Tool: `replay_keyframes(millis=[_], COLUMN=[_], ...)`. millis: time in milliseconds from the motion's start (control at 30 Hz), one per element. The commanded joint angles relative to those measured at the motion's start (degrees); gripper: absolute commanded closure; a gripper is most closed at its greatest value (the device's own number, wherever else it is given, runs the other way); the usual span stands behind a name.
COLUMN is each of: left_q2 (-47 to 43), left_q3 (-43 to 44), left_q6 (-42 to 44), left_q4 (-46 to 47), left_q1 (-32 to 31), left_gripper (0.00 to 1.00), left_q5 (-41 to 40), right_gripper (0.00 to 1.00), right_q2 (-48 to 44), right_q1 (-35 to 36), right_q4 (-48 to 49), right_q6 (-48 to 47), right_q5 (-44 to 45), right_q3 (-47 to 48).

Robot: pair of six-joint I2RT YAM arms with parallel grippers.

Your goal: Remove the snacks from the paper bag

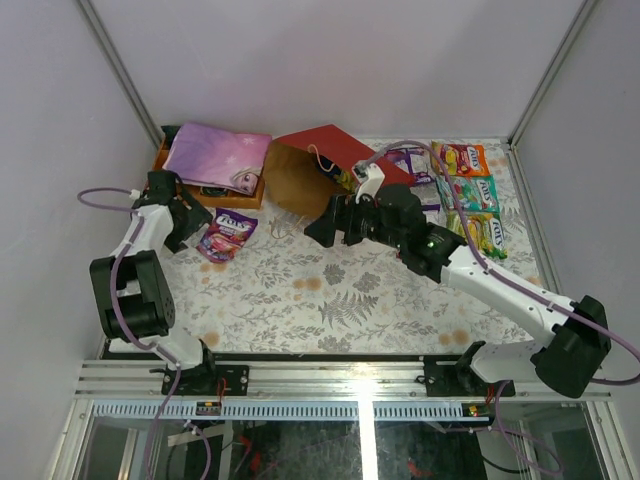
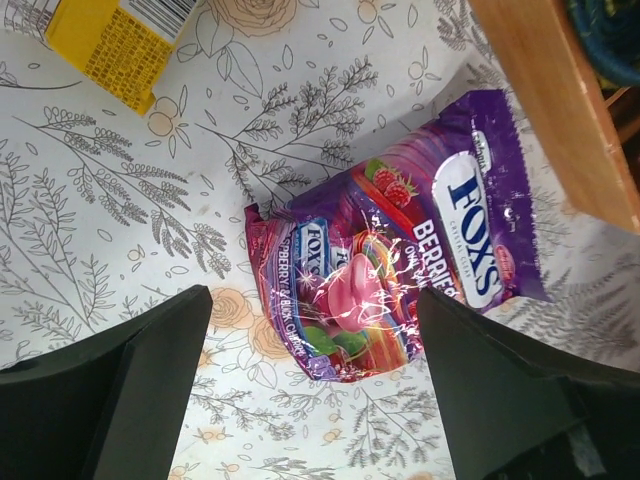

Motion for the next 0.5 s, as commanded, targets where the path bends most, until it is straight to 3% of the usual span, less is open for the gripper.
replay_keyframes(millis=[0,300,467], left_q2=[2.43,2.83,5.10], left_q3=[2.41,-3.29,-2.18], left_q6=[2.70,0.86,0.51], left_q4=[-3.15,-3.05,-2.91], left_q1=[-2.88,-3.54,-3.45], left_gripper=[0.18,0.26,0.42], left_q5=[-9.77,-12.44,-12.07], right_gripper=[0.11,0.23,0.25], right_q2=[-0.46,2.57,2.58], right_q1=[1.51,3.57,3.56], right_q4=[8.26,11.64,11.22], right_q6=[2.00,2.05,0.65], right_q5=[-7.92,-12.27,-12.55], right_q3=[-4.20,-8.14,-8.38])
